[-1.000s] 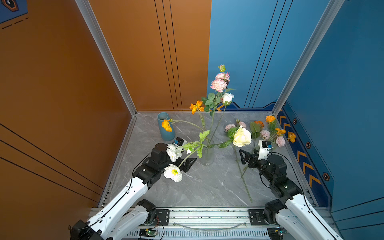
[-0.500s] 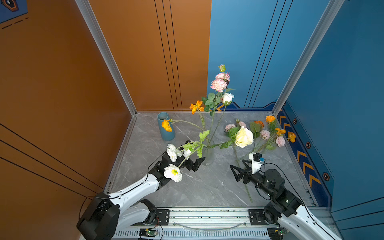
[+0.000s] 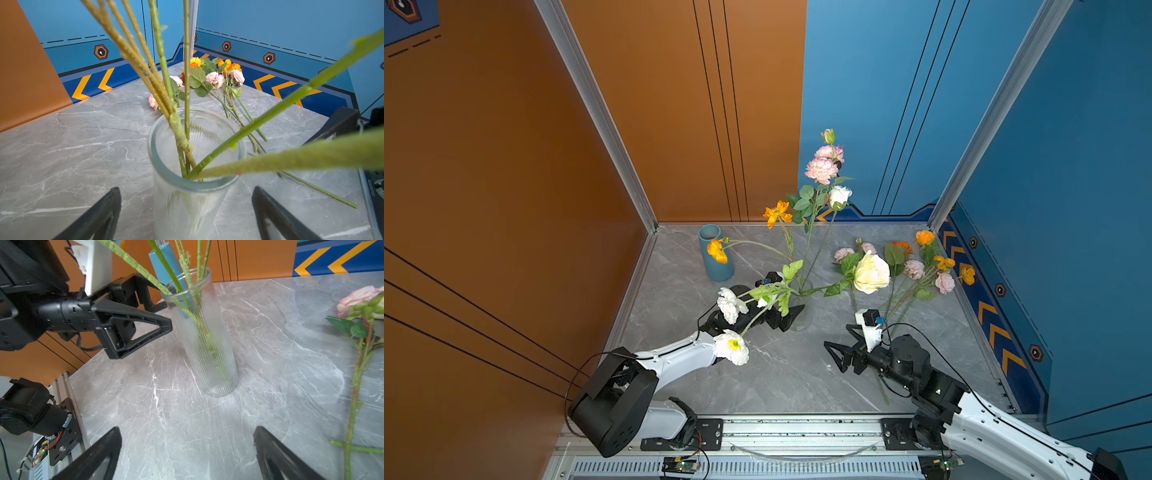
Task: Arrange the flowers into the vase
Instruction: 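Pull both open grippers back from the glass vase toward the robot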
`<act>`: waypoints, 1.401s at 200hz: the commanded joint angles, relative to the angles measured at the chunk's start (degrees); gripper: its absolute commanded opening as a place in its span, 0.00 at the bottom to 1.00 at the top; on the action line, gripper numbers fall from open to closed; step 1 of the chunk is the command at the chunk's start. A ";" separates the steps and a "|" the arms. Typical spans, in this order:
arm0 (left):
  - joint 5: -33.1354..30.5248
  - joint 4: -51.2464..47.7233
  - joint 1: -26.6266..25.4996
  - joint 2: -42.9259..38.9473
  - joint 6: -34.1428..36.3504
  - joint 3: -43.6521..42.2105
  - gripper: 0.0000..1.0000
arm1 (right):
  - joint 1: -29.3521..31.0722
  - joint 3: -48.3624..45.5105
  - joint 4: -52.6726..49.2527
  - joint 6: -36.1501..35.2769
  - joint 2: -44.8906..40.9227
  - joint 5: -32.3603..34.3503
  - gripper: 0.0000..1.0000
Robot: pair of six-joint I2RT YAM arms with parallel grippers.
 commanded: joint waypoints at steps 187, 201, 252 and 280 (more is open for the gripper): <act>5.96 15.70 -0.40 14.29 -2.63 5.92 0.88 | 0.78 2.40 4.99 -0.87 4.74 -0.64 1.00; 6.26 17.30 -0.69 15.11 -1.71 5.71 0.80 | 0.78 2.20 5.12 -0.75 5.04 -0.84 1.00; 5.86 21.90 -1.67 16.33 1.63 5.34 0.59 | 0.78 2.91 5.99 -1.84 6.83 -0.98 1.00; 6.22 22.91 -1.50 16.44 1.27 6.41 0.52 | -0.02 4.80 3.55 -1.43 7.06 1.00 1.00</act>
